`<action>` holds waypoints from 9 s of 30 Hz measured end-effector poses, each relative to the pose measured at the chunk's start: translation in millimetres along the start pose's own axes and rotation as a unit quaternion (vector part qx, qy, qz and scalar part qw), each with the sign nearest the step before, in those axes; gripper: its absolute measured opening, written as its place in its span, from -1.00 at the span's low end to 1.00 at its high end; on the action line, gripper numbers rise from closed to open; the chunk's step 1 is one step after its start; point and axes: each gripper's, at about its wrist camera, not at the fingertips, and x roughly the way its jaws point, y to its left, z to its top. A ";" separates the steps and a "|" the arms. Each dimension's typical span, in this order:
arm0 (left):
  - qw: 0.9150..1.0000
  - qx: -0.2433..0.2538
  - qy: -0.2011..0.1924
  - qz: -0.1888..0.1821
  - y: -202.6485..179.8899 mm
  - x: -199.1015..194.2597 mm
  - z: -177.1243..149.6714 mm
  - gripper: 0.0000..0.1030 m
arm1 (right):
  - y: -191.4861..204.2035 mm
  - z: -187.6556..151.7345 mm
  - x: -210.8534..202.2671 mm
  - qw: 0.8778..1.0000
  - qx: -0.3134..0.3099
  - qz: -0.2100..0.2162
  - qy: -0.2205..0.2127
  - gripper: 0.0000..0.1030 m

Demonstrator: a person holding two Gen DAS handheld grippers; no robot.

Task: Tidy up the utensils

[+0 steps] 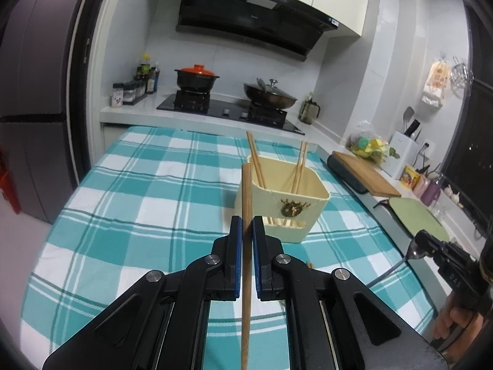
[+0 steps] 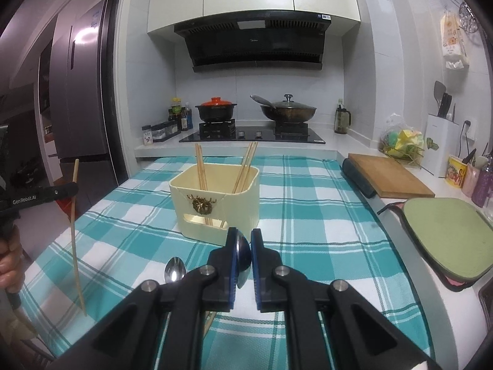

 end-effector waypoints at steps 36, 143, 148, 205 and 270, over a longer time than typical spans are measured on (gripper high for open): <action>0.998 -0.041 0.044 -0.010 -32.2 241.1 137.8 -0.91 | 21.8 144.6 232.8 0.977 -0.182 0.057 0.094 -0.84; 0.977 0.095 0.147 0.118 -40.3 34.6 -183.7 -0.93 | 2.9 -150.5 37.8 0.974 0.008 -0.060 0.216 -0.88; 0.976 0.095 0.154 0.118 -35.2 35.2 -184.2 -0.76 | -3.4 -153.6 31.3 0.974 0.005 -0.070 0.214 -0.87; 0.949 0.123 0.282 0.061 -7.5 103.8 -137.5 0.73 | -31.7 -121.4 84.7 0.950 -0.007 0.040 0.310 -0.35; 0.996 0.061 0.007 -0.068 -43.8 -53.7 7.3 -0.93 | -7.3 47.9 -35.3 0.990 0.025 0.138 0.002 -0.87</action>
